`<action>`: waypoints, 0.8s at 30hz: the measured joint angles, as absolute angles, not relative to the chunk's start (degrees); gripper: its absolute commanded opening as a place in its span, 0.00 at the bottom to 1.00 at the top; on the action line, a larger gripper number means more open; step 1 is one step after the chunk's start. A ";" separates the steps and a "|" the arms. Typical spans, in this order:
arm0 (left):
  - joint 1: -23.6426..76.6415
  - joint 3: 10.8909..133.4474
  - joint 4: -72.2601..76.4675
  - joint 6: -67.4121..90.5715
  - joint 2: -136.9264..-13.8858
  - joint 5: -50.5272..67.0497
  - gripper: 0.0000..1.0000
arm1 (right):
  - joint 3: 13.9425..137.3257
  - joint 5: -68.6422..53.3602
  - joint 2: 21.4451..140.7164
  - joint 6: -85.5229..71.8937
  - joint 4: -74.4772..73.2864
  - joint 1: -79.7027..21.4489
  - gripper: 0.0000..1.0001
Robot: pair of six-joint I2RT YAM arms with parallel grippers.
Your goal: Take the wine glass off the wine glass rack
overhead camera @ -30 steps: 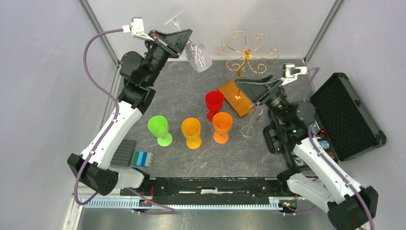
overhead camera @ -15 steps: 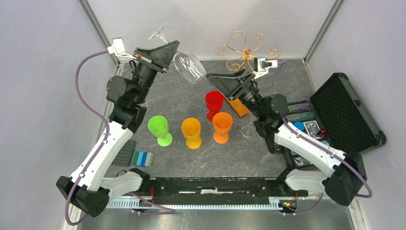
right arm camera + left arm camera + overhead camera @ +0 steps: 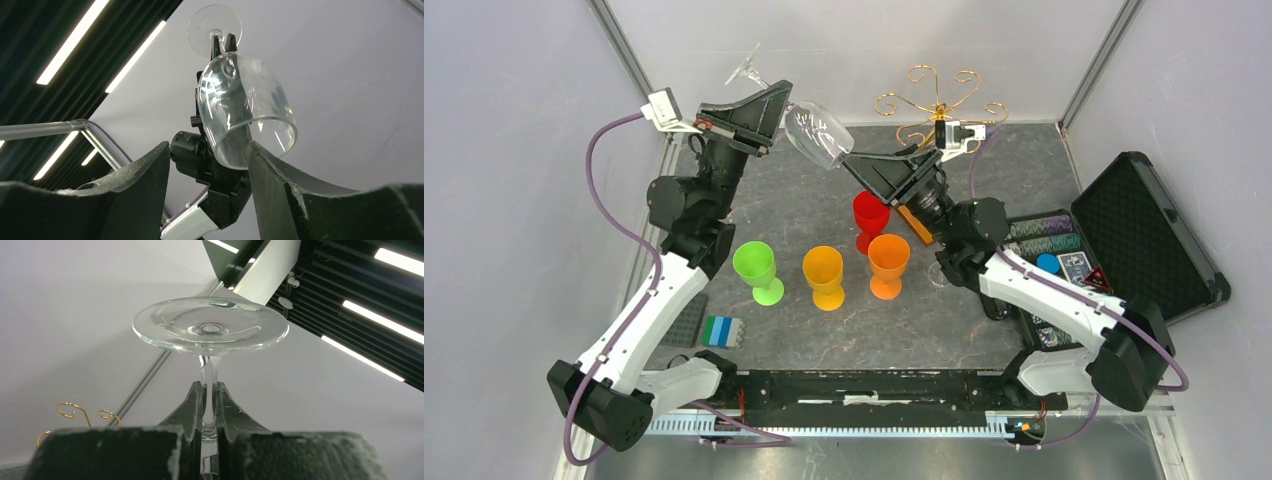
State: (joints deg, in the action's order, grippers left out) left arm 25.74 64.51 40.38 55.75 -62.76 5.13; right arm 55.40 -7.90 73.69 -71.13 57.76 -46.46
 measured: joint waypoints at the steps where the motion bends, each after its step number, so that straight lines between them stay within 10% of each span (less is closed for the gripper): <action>1: 25.74 64.42 41.06 55.75 -62.81 5.19 0.02 | 56.05 -7.86 74.46 -71.33 58.43 -46.54 0.58; 16: 25.71 60.10 47.51 55.94 -60.34 6.13 0.07 | 60.29 -6.96 80.03 -70.91 63.18 -49.10 0.09; 24: 25.45 57.47 48.36 56.03 -57.10 5.50 0.51 | 61.89 -7.81 81.01 -70.74 65.49 -50.43 0.00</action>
State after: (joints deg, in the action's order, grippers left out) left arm 25.45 57.47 48.36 56.03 -57.10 5.50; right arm 61.89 -7.81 81.01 -70.74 65.49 -50.43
